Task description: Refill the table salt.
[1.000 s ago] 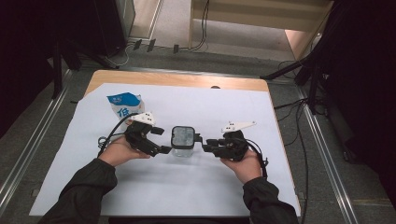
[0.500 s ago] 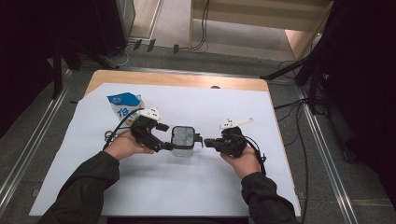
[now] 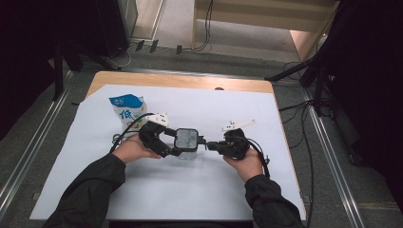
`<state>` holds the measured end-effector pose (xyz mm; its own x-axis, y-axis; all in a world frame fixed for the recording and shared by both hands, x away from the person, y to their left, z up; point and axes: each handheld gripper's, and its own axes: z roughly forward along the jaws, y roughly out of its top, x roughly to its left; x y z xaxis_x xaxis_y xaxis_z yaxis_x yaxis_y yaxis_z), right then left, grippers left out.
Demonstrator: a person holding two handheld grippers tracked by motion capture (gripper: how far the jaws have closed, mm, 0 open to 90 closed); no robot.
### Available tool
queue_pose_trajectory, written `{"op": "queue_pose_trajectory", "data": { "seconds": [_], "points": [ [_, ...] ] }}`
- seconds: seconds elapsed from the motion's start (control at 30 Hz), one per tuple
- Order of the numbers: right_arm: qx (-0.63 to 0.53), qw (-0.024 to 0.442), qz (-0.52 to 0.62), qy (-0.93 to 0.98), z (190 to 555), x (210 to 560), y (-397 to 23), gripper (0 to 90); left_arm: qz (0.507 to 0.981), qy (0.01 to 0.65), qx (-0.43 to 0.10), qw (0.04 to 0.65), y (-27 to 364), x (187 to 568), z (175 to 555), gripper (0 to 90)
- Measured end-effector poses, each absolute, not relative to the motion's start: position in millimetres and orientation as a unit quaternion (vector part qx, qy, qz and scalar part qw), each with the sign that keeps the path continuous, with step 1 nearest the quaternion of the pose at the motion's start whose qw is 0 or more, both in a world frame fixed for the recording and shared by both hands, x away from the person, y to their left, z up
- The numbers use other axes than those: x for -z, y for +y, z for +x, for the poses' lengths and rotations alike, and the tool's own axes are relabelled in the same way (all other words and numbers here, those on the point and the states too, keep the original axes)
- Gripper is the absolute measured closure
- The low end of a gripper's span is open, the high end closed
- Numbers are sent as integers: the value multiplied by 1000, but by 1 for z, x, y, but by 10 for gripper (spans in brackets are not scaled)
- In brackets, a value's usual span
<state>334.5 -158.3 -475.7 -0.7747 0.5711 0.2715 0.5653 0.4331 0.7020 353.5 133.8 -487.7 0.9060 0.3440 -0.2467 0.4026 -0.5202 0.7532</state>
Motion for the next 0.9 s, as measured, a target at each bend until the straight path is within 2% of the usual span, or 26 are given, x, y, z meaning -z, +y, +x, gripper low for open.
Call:
{"op": "queue_pose_trajectory", "data": {
  "seconds": [0.43, 0.9],
  "points": [
    [-411, 4, 349, 842, 335, 480, -158, 900, 878, 202, 22, 434, 125, 492, 355, 113],
    [-409, 6, 353, 841, 335, 481, -158, 900, 878, 194, 8, 438, 127, 488, 352, 133]
  ]
}}
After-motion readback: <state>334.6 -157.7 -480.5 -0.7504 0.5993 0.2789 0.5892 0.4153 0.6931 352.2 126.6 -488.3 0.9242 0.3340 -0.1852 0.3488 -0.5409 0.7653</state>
